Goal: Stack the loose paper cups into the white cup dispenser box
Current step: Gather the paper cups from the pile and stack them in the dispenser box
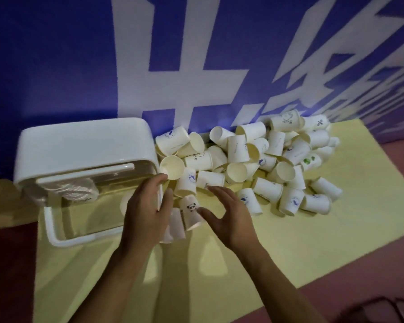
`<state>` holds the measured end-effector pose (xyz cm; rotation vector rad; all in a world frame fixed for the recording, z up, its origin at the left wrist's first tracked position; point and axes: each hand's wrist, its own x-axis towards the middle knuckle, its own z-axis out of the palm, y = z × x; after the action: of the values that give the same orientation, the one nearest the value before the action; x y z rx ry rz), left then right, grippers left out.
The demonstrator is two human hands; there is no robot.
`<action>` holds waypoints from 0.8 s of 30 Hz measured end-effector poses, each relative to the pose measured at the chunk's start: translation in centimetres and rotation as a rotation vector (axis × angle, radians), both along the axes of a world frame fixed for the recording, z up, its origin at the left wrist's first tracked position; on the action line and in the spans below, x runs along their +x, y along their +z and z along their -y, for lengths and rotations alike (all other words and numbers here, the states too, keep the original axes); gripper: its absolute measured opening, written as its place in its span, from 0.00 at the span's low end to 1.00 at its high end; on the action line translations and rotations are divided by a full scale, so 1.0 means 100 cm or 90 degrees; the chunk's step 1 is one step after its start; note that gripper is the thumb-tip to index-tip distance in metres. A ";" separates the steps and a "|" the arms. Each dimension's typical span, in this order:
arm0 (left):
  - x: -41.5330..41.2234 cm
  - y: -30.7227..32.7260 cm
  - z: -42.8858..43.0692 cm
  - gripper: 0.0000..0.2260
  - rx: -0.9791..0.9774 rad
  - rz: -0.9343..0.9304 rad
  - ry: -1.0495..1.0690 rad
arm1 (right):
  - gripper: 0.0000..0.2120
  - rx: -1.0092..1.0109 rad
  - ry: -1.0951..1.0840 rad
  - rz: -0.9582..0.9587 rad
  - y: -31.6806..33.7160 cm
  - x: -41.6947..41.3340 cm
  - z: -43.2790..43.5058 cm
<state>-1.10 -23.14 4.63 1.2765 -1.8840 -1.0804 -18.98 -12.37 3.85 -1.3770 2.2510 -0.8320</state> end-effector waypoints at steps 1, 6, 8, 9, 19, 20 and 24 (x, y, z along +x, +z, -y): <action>-0.020 0.003 -0.001 0.16 0.004 0.000 -0.029 | 0.28 -0.003 -0.024 -0.006 0.006 -0.017 -0.008; -0.124 0.005 -0.009 0.23 0.057 0.021 -0.096 | 0.23 -0.027 -0.141 0.014 0.019 -0.098 -0.049; -0.167 0.002 -0.008 0.26 0.081 0.077 -0.089 | 0.23 -0.032 -0.157 0.023 0.016 -0.128 -0.065; -0.188 -0.001 -0.006 0.27 0.100 0.098 -0.077 | 0.23 -0.033 -0.157 0.025 0.014 -0.143 -0.072; -0.295 -0.053 0.022 0.36 0.169 0.247 0.116 | 0.27 0.032 -0.301 0.176 -0.005 -0.292 -0.093; -0.299 -0.053 0.022 0.35 0.178 0.254 0.131 | 0.28 0.038 -0.325 0.202 -0.007 -0.303 -0.086; -0.302 -0.044 0.018 0.30 0.195 0.186 0.177 | 0.38 0.056 -0.408 0.352 -0.020 -0.336 -0.052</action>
<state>-31.33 -24.91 0.27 1.8965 -1.7140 -1.1080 -52.58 -7.13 1.84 -0.2898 2.2215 -1.1183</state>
